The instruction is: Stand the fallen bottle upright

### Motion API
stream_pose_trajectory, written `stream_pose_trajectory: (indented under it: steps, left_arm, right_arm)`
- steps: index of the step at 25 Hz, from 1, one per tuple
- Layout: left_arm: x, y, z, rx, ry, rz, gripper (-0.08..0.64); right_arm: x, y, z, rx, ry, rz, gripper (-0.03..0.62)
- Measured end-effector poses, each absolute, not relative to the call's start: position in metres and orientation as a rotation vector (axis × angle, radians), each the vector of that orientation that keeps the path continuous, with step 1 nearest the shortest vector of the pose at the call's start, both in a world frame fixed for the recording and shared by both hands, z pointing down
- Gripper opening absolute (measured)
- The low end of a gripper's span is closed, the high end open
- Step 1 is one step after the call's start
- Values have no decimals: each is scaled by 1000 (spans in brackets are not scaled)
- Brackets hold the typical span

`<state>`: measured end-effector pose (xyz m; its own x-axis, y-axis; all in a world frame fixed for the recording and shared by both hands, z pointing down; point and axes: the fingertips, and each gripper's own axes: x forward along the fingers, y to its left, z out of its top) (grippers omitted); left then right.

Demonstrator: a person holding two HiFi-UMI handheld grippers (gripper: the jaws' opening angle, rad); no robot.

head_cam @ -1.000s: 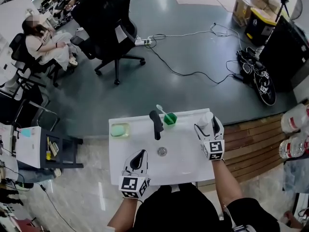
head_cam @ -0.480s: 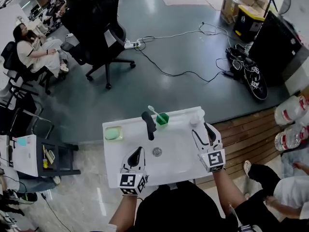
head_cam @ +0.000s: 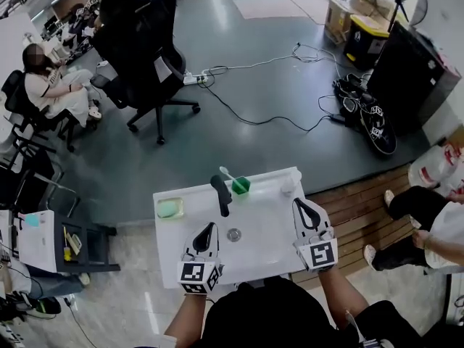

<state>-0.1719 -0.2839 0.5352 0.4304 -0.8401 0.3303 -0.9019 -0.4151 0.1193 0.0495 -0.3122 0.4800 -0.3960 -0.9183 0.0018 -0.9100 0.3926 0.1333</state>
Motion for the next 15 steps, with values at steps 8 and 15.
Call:
stream_pose_trajectory:
  steps: [8, 15]
  left_arm:
    - [-172, -282, 532, 2420, -1514, 305, 18]
    - [-167, -284, 522, 2441, -1506, 302, 19]
  right_arm:
    - [50, -312, 460, 1714, -2555, -167, 12]
    - [46, -311, 448, 1696, -2567, -167, 11]
